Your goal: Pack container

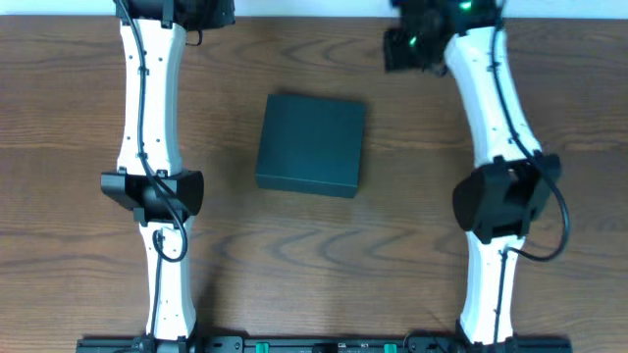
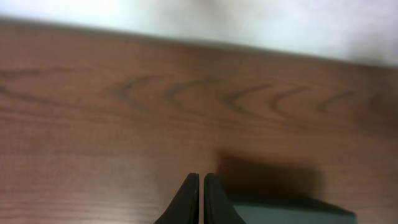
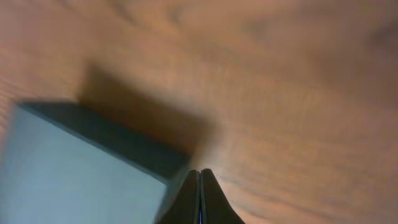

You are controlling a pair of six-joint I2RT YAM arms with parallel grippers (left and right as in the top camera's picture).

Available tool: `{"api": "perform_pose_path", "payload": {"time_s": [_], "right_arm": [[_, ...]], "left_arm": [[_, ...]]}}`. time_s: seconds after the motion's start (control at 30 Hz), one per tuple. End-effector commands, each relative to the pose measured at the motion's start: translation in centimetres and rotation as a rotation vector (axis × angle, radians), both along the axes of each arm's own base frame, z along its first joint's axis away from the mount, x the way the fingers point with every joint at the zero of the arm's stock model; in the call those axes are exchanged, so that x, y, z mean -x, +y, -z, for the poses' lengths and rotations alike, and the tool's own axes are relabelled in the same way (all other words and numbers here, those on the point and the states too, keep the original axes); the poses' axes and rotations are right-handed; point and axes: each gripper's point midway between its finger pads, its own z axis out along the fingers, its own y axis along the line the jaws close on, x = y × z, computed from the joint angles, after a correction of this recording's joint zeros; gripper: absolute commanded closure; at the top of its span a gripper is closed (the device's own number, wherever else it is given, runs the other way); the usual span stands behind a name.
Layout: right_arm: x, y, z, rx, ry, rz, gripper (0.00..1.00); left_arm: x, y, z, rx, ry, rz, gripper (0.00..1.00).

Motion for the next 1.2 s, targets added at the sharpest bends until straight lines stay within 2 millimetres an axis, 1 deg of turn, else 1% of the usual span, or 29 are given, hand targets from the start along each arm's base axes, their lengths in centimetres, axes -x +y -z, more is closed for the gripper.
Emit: {"api": "perform_pose_path", "payload": {"time_s": [0.0, 0.1, 0.23, 0.33, 0.43, 0.57, 0.73, 0.87, 1.0, 1.03, 1.07, 1.17], "right_arm": [[1.4, -1.8, 5.4, 0.07, 0.123, 0.005, 0.99], [2.4, -1.4, 7.3, 0.068, 0.165, -0.007, 0.98], [3.9, 0.5, 9.9, 0.085, 0.203, -0.071, 0.98], [4.5, 1.5, 10.9, 0.088, 0.209, -0.091, 0.98], [4.2, 2.4, 11.0, 0.079, 0.191, -0.104, 0.99], [3.7, 4.1, 10.6, 0.033, 0.155, -0.133, 0.99], [3.5, 4.9, 10.4, 0.029, 0.133, -0.146, 0.98], [2.6, 5.2, 10.2, 0.018, 0.096, -0.147, 0.99], [3.0, 6.2, 9.9, -0.04, 0.106, -0.17, 0.98], [3.1, 6.2, 9.9, -0.038, 0.11, -0.17, 0.98], [2.9, 5.3, 10.2, 0.015, 0.108, -0.148, 0.98], [2.4, 1.7, 10.9, 0.179, 0.116, 0.018, 0.98]], "left_arm": [[0.2, 0.2, 0.4, -0.019, 0.015, 0.001, 0.94], [0.2, 0.2, 0.5, -0.019, 0.017, 0.003, 0.94], [0.3, 0.2, 0.5, -0.02, 0.02, 0.002, 0.94], [0.3, 0.2, 0.5, -0.02, 0.02, 0.003, 0.94], [0.3, 0.2, 0.5, -0.02, 0.02, 0.003, 0.94], [0.3, 0.2, 0.5, -0.02, 0.021, 0.003, 0.94], [0.3, 0.2, 0.6, -0.021, 0.024, 0.002, 0.94], [0.3, 0.2, 1.1, -0.022, 0.036, 0.003, 0.94], [0.3, 0.2, 2.0, -0.024, 0.056, 0.003, 0.94], [0.3, 0.2, 2.1, -0.024, 0.06, 0.003, 0.94], [0.2, 0.2, 2.3, -0.026, 0.064, 0.002, 0.94], [0.2, 0.2, 2.3, -0.027, 0.062, 0.002, 0.94]]}}
